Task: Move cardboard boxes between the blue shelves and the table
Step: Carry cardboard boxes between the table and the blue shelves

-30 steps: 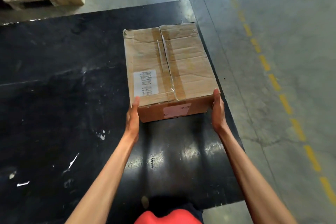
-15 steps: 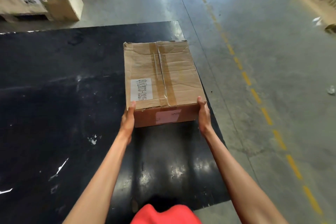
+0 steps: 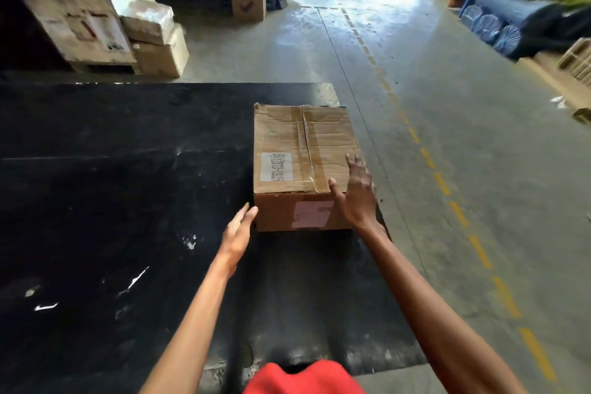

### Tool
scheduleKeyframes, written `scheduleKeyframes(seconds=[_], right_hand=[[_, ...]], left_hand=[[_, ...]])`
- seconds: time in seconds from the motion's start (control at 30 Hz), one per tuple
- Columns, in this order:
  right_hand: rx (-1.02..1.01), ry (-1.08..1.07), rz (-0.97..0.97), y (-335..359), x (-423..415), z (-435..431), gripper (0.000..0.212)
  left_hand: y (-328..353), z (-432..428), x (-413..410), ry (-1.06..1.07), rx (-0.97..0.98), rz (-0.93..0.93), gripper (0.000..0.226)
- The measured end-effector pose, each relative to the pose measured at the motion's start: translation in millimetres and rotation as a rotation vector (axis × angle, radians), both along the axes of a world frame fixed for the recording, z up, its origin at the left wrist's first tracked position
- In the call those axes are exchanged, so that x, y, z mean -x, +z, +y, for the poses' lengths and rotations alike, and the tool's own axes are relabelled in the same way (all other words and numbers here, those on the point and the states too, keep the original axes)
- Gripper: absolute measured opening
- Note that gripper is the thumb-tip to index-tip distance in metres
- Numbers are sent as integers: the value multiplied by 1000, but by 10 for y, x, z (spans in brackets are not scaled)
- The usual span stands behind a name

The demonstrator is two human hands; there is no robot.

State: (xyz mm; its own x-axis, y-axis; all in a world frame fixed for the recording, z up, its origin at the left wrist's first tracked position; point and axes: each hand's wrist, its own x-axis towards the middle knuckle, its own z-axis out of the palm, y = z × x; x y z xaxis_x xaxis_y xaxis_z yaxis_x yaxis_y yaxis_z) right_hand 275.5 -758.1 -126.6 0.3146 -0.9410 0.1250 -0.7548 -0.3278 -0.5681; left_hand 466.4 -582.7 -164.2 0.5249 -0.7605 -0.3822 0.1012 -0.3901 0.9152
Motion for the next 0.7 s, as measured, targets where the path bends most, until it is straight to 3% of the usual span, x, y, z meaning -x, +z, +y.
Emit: scheduleKeyframes(seconds=[0.13,0.37,0.53,0.7], right_hand=[[68,313,111,247,-769,476,74],[124,951,269,532,-2407,2017,76],[228,1398,253,832,-3229,3674,78],[322,1812,123,1224,-3408,5424,78]], left_hand=[[191,686,-319,82,-149,-389,60],[724,2585,-1028,504,-446,-788,64],[1141,4158,-912,834,-670,-876,67],[1515,5480,-209,1216,-891,-903,72]])
